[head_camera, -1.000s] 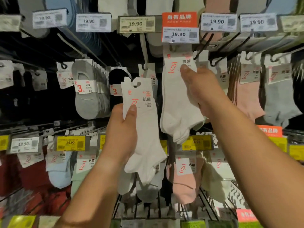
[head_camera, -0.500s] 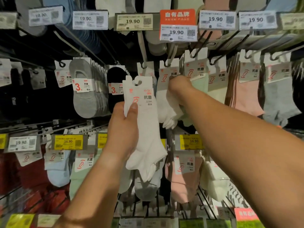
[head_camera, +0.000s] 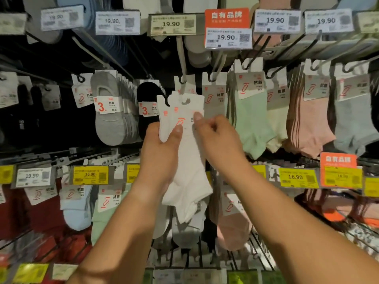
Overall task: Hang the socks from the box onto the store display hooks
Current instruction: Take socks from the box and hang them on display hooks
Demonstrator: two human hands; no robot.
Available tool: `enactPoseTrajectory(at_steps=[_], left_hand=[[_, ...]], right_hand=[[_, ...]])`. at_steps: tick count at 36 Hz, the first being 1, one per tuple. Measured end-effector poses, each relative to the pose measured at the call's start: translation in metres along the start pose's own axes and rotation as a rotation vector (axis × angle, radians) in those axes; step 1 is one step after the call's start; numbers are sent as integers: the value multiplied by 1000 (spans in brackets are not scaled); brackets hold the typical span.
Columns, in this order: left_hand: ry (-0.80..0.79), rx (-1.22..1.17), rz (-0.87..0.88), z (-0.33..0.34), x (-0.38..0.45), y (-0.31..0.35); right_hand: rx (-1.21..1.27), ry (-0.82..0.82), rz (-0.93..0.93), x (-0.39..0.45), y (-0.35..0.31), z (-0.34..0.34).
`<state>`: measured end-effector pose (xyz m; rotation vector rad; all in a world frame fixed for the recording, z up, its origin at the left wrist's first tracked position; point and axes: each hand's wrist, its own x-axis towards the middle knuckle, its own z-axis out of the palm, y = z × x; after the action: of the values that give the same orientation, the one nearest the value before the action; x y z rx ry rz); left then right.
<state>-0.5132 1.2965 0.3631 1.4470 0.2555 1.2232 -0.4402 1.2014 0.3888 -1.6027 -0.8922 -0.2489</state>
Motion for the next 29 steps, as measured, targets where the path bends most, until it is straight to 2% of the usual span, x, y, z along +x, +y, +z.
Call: enactPoseTrajectory(at_steps=[5, 7, 9, 11, 15, 20, 29], left_hand=[[6, -86, -24, 8, 0, 2], [37, -125, -56, 11, 1, 3], [44, -127, -71, 12, 2, 2], [61, -79, -41, 11, 6, 1], [62, 7, 55, 12, 12, 2], [28, 14, 76, 19, 22, 7], [-2, -20, 79, 22, 30, 4]], right_hand=[[343, -19, 198, 0, 11, 11], [503, -79, 254, 3, 12, 8], [480, -82, 227, 5, 12, 3], [436, -17, 201, 8, 10, -6], [471, 38, 145, 21, 4, -32], [505, 92, 19, 36, -7, -50], [407, 120, 0, 62, -21, -55]])
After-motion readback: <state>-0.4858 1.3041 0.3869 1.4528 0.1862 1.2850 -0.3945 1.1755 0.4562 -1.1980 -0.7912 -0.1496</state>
